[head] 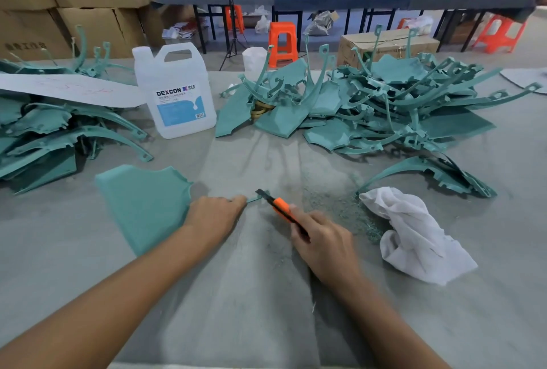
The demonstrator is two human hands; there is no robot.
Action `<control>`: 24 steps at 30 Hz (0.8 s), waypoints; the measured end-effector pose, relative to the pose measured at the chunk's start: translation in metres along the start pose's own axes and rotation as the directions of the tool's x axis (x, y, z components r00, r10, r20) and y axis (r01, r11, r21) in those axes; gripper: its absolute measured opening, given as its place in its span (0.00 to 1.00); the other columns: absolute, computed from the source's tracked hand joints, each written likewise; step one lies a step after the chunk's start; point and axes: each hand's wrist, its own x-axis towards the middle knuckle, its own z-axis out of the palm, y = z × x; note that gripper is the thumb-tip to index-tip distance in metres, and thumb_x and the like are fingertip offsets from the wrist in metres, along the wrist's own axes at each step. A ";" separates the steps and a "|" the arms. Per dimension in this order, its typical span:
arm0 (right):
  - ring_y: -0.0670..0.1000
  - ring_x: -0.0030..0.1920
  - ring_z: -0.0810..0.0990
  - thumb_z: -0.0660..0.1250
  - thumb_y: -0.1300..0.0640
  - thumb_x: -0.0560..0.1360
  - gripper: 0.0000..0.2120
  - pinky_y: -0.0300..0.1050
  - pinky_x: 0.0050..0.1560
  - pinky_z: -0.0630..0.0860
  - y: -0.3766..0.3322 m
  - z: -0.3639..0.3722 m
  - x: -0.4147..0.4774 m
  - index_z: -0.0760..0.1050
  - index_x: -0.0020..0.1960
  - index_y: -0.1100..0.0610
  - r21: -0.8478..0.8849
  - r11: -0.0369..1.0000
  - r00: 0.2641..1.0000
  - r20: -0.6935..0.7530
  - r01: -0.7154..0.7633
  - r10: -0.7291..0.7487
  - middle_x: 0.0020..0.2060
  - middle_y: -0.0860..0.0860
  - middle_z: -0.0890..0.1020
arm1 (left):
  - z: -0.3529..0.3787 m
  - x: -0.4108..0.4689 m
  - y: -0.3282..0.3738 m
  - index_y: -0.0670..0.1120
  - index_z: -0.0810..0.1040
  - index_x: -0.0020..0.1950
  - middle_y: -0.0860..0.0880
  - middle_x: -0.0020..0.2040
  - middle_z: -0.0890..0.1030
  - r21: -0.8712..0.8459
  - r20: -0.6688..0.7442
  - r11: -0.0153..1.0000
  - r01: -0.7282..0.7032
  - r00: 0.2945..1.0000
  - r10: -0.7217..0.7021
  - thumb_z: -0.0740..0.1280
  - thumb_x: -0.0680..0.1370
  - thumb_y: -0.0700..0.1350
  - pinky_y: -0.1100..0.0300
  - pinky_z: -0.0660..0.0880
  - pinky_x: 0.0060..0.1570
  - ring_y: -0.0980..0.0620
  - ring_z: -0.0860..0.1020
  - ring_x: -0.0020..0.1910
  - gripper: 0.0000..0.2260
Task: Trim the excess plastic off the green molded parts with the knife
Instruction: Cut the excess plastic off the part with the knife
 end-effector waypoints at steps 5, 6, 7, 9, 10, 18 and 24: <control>0.56 0.42 0.83 0.74 0.54 0.75 0.18 0.48 0.40 0.77 0.010 -0.003 0.005 0.81 0.64 0.46 0.108 0.973 0.979 -0.013 -0.203 0.206 0.44 0.50 0.86 | 0.004 0.001 -0.001 0.51 0.67 0.64 0.47 0.49 0.83 0.003 -0.013 1.000 0.003 1.000 -0.003 0.55 0.84 0.45 0.54 0.65 0.34 0.43 0.83 0.45 0.09; 0.55 0.43 0.83 0.75 0.55 0.74 0.17 0.48 0.41 0.78 0.008 -0.003 0.004 0.82 0.63 0.47 0.108 0.979 0.984 -0.018 -0.174 0.177 0.45 0.50 0.86 | 0.005 0.001 -0.001 0.51 0.67 0.64 0.47 0.49 0.83 0.004 -0.017 1.000 0.002 1.000 -0.001 0.55 0.84 0.45 0.54 0.65 0.34 0.43 0.83 0.44 0.09; 0.56 0.44 0.83 0.74 0.55 0.75 0.17 0.48 0.44 0.78 0.007 -0.003 0.005 0.82 0.63 0.47 0.124 0.978 0.986 -0.001 -0.166 0.168 0.46 0.49 0.87 | 0.006 0.001 -0.001 0.51 0.67 0.63 0.47 0.49 0.83 0.006 -0.022 1.000 0.001 1.000 -0.001 0.55 0.84 0.45 0.54 0.65 0.33 0.43 0.83 0.44 0.09; 0.55 0.45 0.82 0.72 0.54 0.76 0.16 0.49 0.46 0.78 0.010 -0.003 0.007 0.82 0.64 0.46 0.179 0.958 0.974 0.070 -0.226 0.216 0.46 0.49 0.87 | 0.007 0.001 -0.002 0.51 0.67 0.63 0.48 0.48 0.83 0.010 -0.032 1.000 0.001 0.999 -0.001 0.55 0.84 0.45 0.54 0.65 0.33 0.43 0.82 0.43 0.08; 0.53 0.44 0.82 0.71 0.53 0.77 0.16 0.48 0.45 0.78 0.013 -0.003 0.009 0.81 0.64 0.45 0.195 0.946 0.965 0.098 -0.258 0.242 0.45 0.48 0.87 | 0.007 0.001 -0.002 0.51 0.67 0.63 0.48 0.47 0.83 0.013 -0.032 1.000 0.001 0.999 -0.001 0.55 0.84 0.44 0.54 0.65 0.33 0.44 0.82 0.43 0.08; 0.43 0.43 0.81 0.69 0.50 0.77 0.16 0.46 0.47 0.79 0.021 -0.002 0.010 0.80 0.64 0.41 0.284 0.898 0.934 0.226 -0.336 0.278 0.46 0.41 0.85 | 0.012 0.001 -0.005 0.52 0.68 0.62 0.49 0.47 0.83 0.033 -0.058 0.999 -0.016 0.998 0.018 0.55 0.84 0.46 0.56 0.64 0.32 0.45 0.83 0.42 0.07; 0.48 0.42 0.81 0.67 0.47 0.78 0.16 0.50 0.46 0.79 0.017 0.004 0.017 0.79 0.66 0.41 0.221 0.910 0.923 0.244 -0.350 0.296 0.43 0.45 0.84 | 0.009 -0.001 -0.009 0.52 0.68 0.61 0.49 0.45 0.82 0.039 -0.070 0.998 -0.050 0.996 0.053 0.54 0.85 0.47 0.56 0.65 0.31 0.46 0.82 0.40 0.07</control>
